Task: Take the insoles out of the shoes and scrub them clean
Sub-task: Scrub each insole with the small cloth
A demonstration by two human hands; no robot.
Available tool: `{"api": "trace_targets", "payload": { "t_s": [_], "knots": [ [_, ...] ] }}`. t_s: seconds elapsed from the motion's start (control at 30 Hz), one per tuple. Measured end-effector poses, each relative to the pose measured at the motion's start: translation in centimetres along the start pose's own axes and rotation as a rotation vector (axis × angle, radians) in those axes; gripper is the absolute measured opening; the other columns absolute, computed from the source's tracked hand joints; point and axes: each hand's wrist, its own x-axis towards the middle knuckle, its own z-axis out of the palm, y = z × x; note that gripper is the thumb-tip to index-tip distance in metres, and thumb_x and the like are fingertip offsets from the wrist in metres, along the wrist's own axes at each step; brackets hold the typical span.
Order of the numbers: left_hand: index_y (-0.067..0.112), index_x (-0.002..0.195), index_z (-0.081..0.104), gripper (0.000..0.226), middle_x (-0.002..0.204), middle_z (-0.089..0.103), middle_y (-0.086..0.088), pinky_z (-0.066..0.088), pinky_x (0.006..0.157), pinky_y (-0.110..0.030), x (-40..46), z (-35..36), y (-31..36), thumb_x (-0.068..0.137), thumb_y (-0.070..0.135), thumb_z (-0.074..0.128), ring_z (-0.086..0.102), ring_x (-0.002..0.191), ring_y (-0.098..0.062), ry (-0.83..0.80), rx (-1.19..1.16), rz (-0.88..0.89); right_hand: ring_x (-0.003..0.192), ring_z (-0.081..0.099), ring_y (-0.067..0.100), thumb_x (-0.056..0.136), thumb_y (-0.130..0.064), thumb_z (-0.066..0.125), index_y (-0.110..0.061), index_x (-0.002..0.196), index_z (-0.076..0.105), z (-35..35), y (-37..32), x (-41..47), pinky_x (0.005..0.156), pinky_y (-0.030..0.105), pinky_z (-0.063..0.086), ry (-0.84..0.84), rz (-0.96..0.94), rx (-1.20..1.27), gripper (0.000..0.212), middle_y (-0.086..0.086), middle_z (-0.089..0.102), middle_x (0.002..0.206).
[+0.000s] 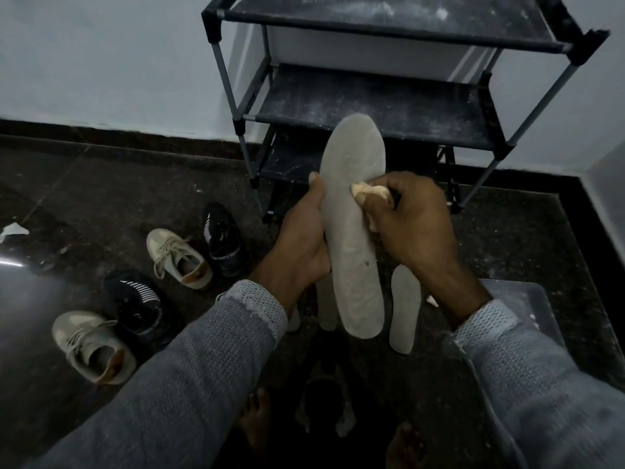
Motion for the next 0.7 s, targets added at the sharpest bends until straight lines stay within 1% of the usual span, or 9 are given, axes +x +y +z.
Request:
{"api": "trace_targets", "payload": {
  "t_s": [0.07,0.1,0.23,0.3,0.37,0.43,0.53,0.63,0.7],
  "knots": [
    [0.010,0.111,0.062,0.056,0.098,0.069,-0.013,0.054,0.082,-0.037,0.0,0.0,0.0,0.100,0.051,0.026,0.067,0.084,-0.023,-0.002,-0.002,0.005,0.066,0.063,0.008,0.088,-0.028,0.068,-0.017,0.082,0.071,-0.1,0.4,0.0,0.064,0.039,0.055,0.016,0.005,0.032,0.013,-0.007,0.067,0.073],
    [0.009,0.110,0.062,0.057,0.096,0.070,-0.013,0.056,0.079,-0.036,0.1,0.0,0.1,0.100,0.052,0.026,0.068,0.081,-0.023,0.001,0.002,0.004,0.067,0.064,0.008,0.087,-0.026,0.069,-0.016,0.083,0.071,0.0,0.2,-0.1,0.065,0.039,0.055,-0.026,-0.004,0.064,0.011,-0.007,0.068,0.075],
    [0.008,0.110,0.065,0.060,0.101,0.070,-0.014,0.060,0.067,-0.034,0.4,-0.7,0.5,0.098,0.055,0.030,0.070,0.082,-0.024,0.062,0.032,0.000,0.077,0.066,0.006,0.083,-0.021,0.073,-0.015,0.091,0.074,0.4,-1.8,-0.9,0.071,0.030,0.054,-0.377,-0.097,0.122,0.010,-0.004,0.071,0.087],
    [0.007,0.112,0.065,0.061,0.104,0.070,-0.016,0.060,0.069,-0.036,0.3,-0.6,0.4,0.098,0.055,0.030,0.070,0.084,-0.026,0.066,0.023,0.000,0.074,0.065,0.006,0.084,-0.024,0.072,-0.015,0.088,0.074,0.5,-1.6,-0.7,0.069,0.032,0.054,-0.327,-0.098,0.083,0.010,-0.003,0.072,0.083],
    [0.006,0.121,0.061,0.062,0.104,0.069,-0.017,0.059,0.072,-0.038,0.2,-0.3,0.3,0.098,0.055,0.029,0.069,0.084,-0.026,0.044,-0.005,-0.007,0.069,0.064,0.007,0.086,-0.026,0.071,-0.015,0.083,0.073,0.2,-0.6,-0.1,0.066,0.035,0.054,-0.131,-0.043,0.044,0.012,-0.004,0.070,0.079],
    [0.008,0.112,0.064,0.058,0.094,0.071,-0.013,0.058,0.072,-0.035,0.1,-0.1,0.2,0.099,0.052,0.029,0.069,0.078,-0.023,0.022,-0.014,0.002,0.066,0.063,0.006,0.087,-0.025,0.069,-0.017,0.085,0.072,-0.4,0.3,0.2,0.063,0.034,0.055,-0.017,-0.005,0.059,0.009,-0.008,0.068,0.076],
    [0.011,0.101,0.065,0.054,0.086,0.073,-0.010,0.058,0.071,-0.033,0.2,-0.1,0.3,0.100,0.050,0.027,0.070,0.074,-0.020,0.001,-0.006,0.019,0.063,0.062,0.002,0.088,-0.020,0.069,-0.012,0.089,0.071,-0.8,0.6,0.5,0.058,0.021,0.052,-0.066,0.063,0.164,0.009,-0.008,0.067,0.075],
    [0.011,0.103,0.064,0.051,0.088,0.073,-0.009,0.058,0.071,-0.033,0.2,-0.3,0.6,0.101,0.048,0.028,0.070,0.076,-0.019,0.030,0.024,0.041,0.067,0.064,0.008,0.087,-0.018,0.070,-0.006,0.092,0.072,-0.8,0.5,0.7,0.062,0.027,0.055,-0.077,0.155,0.271,0.013,0.000,0.070,0.079],
    [0.012,0.109,0.063,0.050,0.095,0.071,-0.010,0.058,0.074,-0.034,0.2,-0.4,0.7,0.100,0.048,0.030,0.069,0.082,-0.020,0.055,0.051,0.047,0.071,0.064,0.006,0.086,-0.019,0.071,-0.006,0.093,0.072,-0.8,0.5,0.7,0.065,0.023,0.054,-0.080,0.189,0.299,0.014,0.001,0.071,0.085]
  ]
}}
